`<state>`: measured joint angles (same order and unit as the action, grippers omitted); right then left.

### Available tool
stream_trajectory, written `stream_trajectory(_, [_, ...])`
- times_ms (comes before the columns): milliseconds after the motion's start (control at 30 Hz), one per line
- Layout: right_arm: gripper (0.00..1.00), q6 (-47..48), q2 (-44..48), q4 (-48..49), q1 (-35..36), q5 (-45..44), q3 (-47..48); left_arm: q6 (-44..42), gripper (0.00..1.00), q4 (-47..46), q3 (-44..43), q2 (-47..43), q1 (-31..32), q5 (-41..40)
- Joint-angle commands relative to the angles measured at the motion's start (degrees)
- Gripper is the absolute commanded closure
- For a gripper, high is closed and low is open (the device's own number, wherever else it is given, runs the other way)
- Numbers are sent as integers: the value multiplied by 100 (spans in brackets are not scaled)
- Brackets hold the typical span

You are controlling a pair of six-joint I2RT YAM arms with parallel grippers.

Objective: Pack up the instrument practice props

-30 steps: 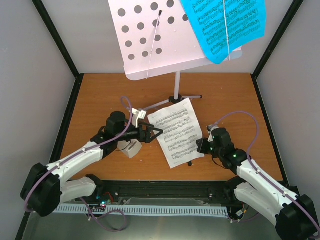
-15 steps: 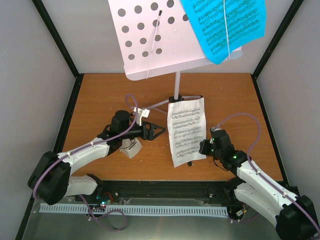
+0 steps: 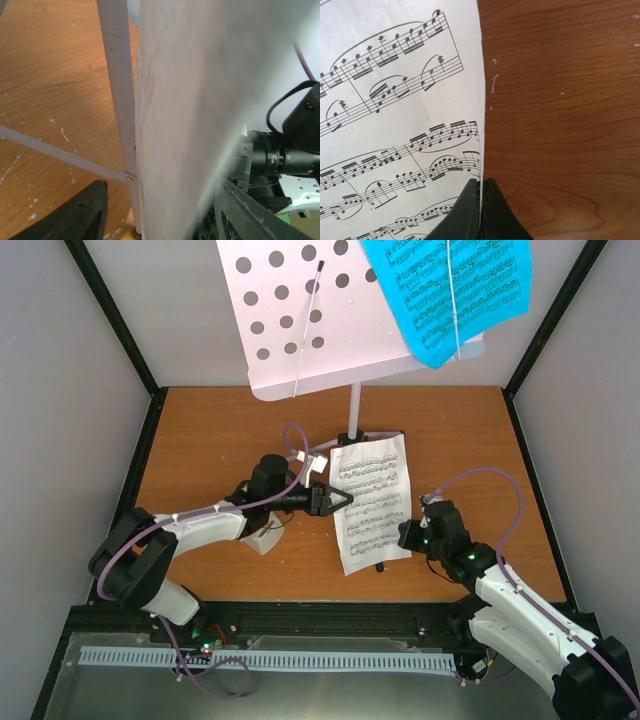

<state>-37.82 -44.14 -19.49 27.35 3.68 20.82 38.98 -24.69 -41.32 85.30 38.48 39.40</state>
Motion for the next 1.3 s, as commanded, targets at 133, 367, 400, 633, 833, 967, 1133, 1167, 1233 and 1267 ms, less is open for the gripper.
stream_trajectory(133, [97, -129, 195, 113, -12, 76, 6, -43, 72, -98, -389, 205, 98, -268])
stream_trajectory(367, [97, -86, 195, 143, -14, 58, 87, -177, 100, 141, -384, -82, 107, -413])
stream_trajectory(400, [97, -66, 200, 120, -11, 22, 123, -191, 100, 173, -394, -129, 107, -422])
stream_trajectory(633, [32, 283, 490, -320, -11, -293, 556, -434, 100, 764, -757, -589, 107, -432])
stream_trajectory(833, [3, 679, 789, -869, -11, -811, 1068, -670, 100, 1627, -1165, -1164, -106, -342])
stream_trajectory(967, [0, 836, 862, -999, -16, -1067, 1262, -360, 100, 1744, -1013, -1638, -925, 184])
stream_trajectory(1133, [0, 904, 882, -1044, -11, -1210, 1298, -399, 100, 2146, -1043, -2188, -1866, 541])
stream_trajectory(1167, [0, 896, 891, -1048, -11, -1207, 1289, -377, 100, 2171, -1050, -2265, -2097, 640])
stream_trajectory(1233, [0, 875, 907, -1041, -11, -1195, 1262, -286, 100, 2178, -1024, -2378, -2594, 863])
stream_trajectory(1267, [0, 866, 913, -1041, -15, -1190, 1243, -236, 100, 2169, -1005, -2417, -2854, 1014])
